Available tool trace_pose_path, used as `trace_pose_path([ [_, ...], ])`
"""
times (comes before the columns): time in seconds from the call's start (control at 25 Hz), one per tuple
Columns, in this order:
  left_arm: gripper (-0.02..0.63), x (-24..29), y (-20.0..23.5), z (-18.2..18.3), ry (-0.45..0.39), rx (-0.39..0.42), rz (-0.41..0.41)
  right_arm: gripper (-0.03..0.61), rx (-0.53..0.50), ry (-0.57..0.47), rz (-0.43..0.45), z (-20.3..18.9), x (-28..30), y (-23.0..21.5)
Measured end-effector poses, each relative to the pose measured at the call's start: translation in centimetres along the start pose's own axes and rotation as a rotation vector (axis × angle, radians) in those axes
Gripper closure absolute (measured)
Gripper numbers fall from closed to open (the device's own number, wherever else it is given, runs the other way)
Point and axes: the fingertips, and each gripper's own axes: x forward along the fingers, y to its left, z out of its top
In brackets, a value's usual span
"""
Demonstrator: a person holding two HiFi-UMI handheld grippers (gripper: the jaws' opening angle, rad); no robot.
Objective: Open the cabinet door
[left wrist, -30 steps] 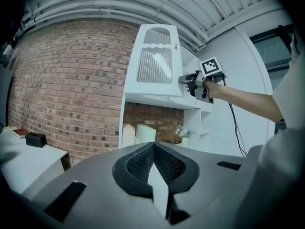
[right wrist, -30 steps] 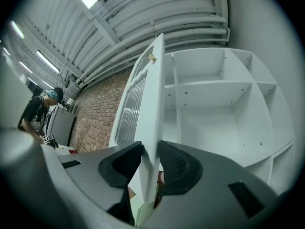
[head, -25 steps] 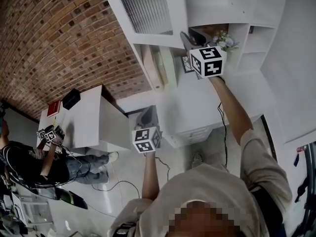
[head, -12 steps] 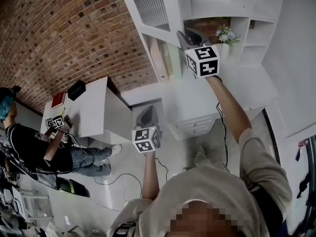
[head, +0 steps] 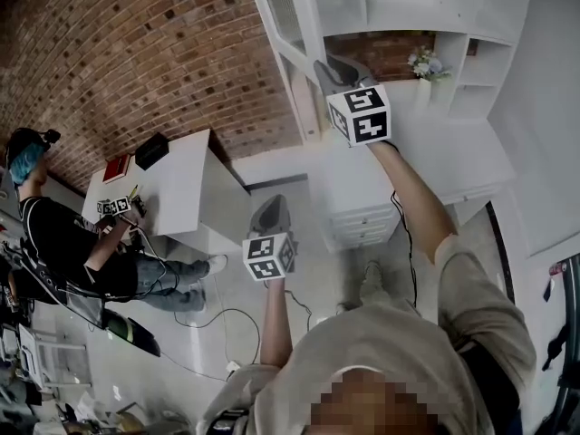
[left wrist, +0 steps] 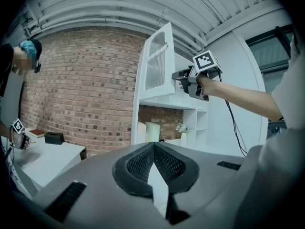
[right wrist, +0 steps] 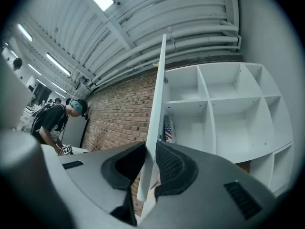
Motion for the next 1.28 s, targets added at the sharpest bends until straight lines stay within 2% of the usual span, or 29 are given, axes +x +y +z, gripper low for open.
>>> trace_pose_path([
  [0.44, 0.588, -3.3, 2.6, -0.2, -0.014, -0.020, 0.069, 0.485, -0.005, -0.001, 0.067, 0.7, 2.1, 7.4],
  [0.64, 0.588, -4.1, 3.1, -0.2, -0.018, -0.021, 0.072, 0.483, -0.019, 0.008, 0.107, 0.9, 2.8, 10.1],
  [0.76, 0.588, -4.1, 3.0, -0.1, -0.020, -0.022, 0.064, 0.513, -0.038, 0.000, 0.120, 1.3, 2.7, 11.4],
  [0.8, 0.588, -4.0, 3.0, 0.0, -0.022, -0.022, 0.060, 0.539, -0.047, -0.006, 0.116, 1.5, 2.6, 11.6],
  [0.92, 0.588, -3.5, 2.3, 0.4, -0.028, -0.016, 0.039, 0.562, -0.059, -0.020, 0.114, 1.9, 1.9, 11.8],
  [1.28, 0.588, -2.9, -0.4, 0.3, -0.025, 0.016, -0.037, 0.565, -0.058, 0.014, 0.091, -0.6, -2.8, 9.3],
])
